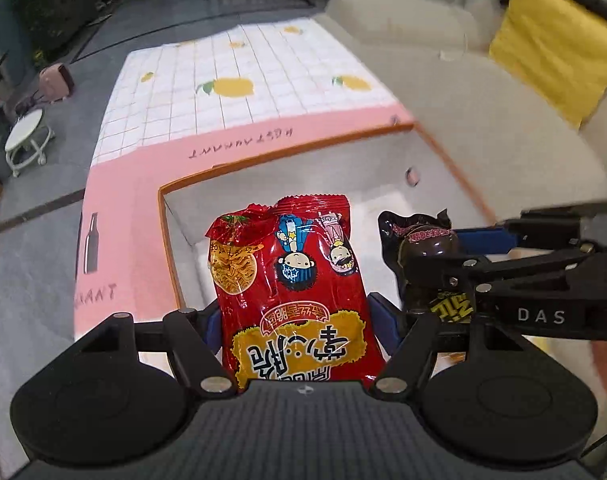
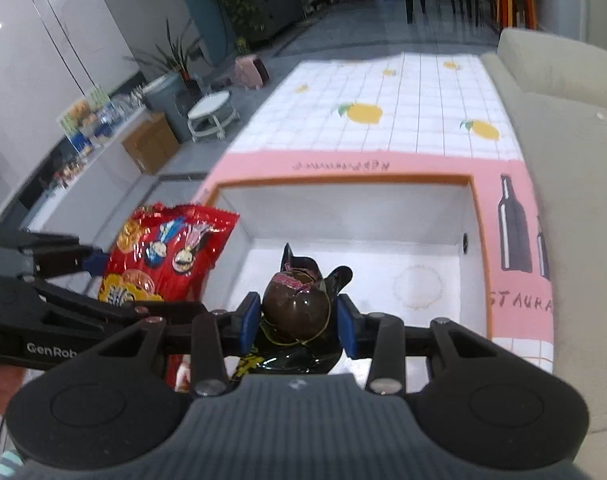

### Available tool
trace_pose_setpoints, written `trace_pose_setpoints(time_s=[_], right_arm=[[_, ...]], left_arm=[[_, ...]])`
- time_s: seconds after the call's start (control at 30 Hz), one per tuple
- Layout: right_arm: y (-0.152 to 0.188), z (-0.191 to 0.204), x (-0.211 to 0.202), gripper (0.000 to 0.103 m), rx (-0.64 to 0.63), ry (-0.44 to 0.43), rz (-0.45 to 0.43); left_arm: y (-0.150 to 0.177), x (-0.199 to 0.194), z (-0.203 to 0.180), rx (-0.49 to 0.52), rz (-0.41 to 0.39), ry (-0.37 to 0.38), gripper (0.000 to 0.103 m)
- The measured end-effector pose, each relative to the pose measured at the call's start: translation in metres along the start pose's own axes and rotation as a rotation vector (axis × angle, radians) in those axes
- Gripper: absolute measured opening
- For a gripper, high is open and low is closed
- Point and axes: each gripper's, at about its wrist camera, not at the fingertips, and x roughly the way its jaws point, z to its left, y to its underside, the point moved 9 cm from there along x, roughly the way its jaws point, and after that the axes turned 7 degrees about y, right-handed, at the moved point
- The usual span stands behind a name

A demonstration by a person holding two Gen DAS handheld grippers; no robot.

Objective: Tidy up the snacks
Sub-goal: 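Carry both packets over the orange box and lower them inside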

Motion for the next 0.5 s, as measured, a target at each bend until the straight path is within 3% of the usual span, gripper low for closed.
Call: trace_pose_setpoints(time_s=[0.27, 0.5], right_arm=[[0.017, -0.012, 0.065, 0.039, -0.043, 0.025, 0.152], [0.032, -0.010, 0.095, 0.039, -0.065, 0.038, 0.257]], left_arm=[[0.010, 0.059, 0.016, 0.060, 0.190, -0.084, 0.081], [0.019, 0.086, 0.024, 0.140, 0.293, -0.156, 0.081]])
